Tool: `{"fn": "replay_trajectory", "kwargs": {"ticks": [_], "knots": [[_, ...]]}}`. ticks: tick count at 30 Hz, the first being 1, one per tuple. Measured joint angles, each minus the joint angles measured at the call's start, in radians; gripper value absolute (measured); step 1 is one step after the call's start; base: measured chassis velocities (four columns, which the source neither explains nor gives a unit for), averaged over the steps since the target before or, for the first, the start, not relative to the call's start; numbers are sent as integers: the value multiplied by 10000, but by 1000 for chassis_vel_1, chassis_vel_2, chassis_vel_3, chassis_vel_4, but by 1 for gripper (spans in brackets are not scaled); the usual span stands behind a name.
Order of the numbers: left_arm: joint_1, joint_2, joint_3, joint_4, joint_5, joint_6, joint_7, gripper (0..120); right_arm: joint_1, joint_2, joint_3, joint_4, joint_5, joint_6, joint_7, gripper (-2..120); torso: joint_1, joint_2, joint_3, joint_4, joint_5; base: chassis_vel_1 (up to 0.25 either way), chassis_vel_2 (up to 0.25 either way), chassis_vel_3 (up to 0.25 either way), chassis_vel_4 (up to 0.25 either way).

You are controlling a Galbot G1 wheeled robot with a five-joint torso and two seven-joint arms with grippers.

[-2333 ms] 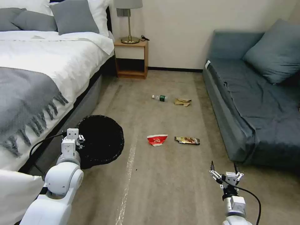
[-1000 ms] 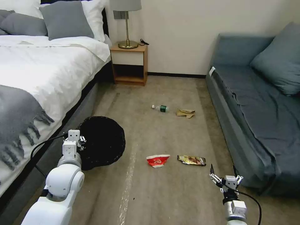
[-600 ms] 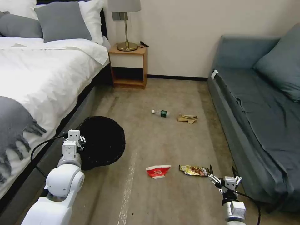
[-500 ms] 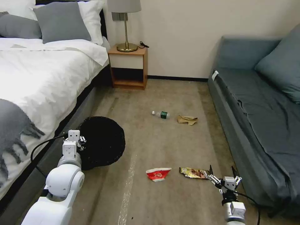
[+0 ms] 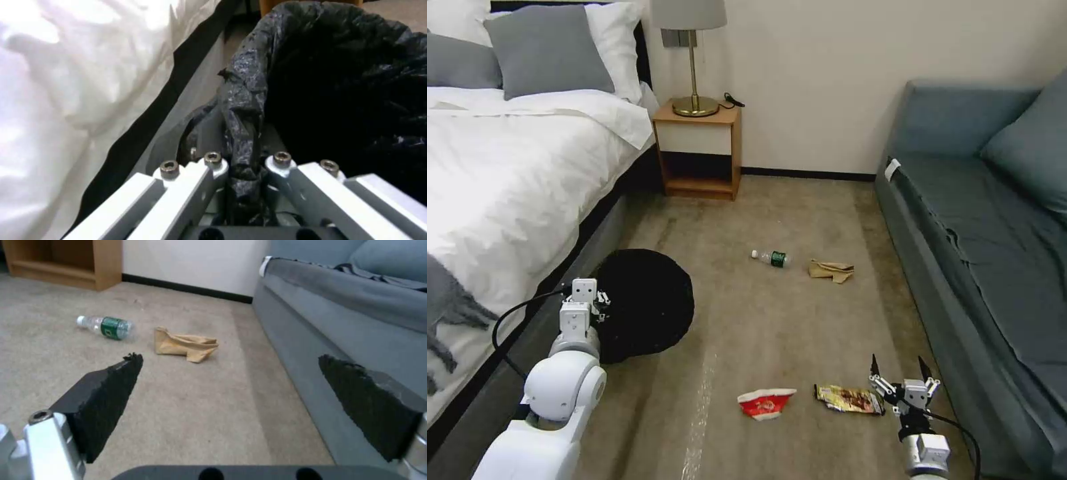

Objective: Pick up the trash bin, then pick up the garbage on the floor and place it into the trash bin.

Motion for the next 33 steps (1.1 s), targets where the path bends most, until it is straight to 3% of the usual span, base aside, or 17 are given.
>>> {"fn": "replay_trajectory", "kwargs": {"ticks": [14,26,33], "knots": [[127,-36,40,155,40,-159,96,4,227,-532,32,-404,-130,-313,-395,100,-1,0,-1,1,1,-17,14,13,-15],[35,57,418,379,296,-174,181,4,638,-2145,-932,-891,-97,192,-320,100,-1,0,-1,-4,3,0,0,0,0],[623,-151,363,3,499,-150,198,4,1487,-3344,-3015,-1096,335,-56,633,100,-1,0,-1,2,0,0,0,0,0]]}}
